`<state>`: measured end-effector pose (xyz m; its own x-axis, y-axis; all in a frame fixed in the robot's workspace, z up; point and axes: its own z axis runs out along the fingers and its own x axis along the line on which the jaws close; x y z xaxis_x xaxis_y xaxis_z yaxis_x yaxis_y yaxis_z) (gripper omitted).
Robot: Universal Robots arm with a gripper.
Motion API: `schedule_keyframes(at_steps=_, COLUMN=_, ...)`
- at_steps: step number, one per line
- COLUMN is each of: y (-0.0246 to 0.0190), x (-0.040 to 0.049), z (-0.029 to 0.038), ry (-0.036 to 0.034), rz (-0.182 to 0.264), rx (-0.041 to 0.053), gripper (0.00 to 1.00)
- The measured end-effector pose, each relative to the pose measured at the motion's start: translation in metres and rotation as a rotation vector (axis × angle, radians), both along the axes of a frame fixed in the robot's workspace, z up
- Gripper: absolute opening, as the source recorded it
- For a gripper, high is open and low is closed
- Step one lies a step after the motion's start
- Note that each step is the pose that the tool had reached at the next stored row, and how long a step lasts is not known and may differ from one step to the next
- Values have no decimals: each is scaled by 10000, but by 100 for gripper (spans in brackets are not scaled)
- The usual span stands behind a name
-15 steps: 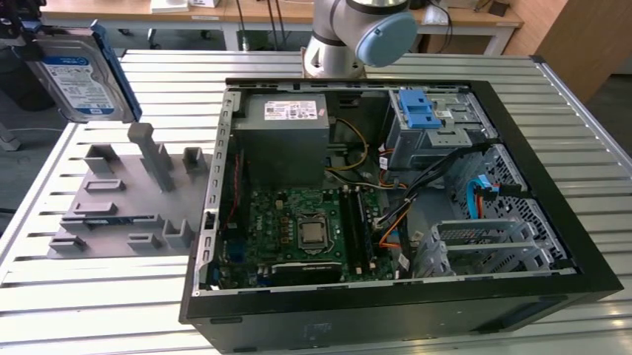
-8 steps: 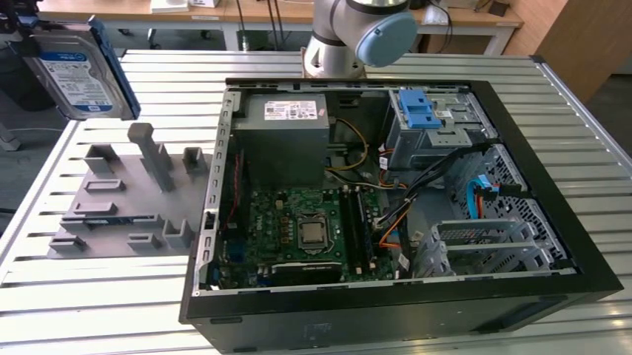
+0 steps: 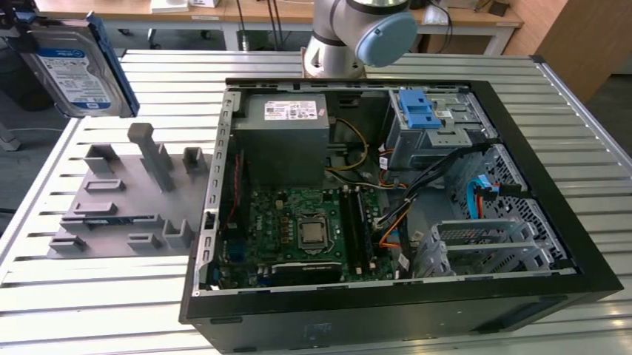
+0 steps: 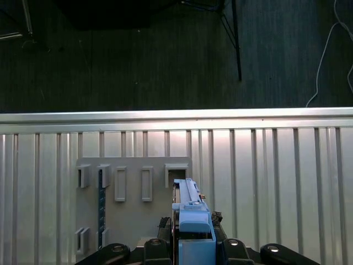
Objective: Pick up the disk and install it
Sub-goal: 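Pick up the disk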
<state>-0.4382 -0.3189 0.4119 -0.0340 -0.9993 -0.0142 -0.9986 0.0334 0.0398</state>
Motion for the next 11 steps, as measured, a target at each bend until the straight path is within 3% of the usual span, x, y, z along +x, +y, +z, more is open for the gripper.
schedule_keyframes(at_steps=11, y=4, x=0, z=69, ry=-1, rz=0, rx=0, gripper=36)
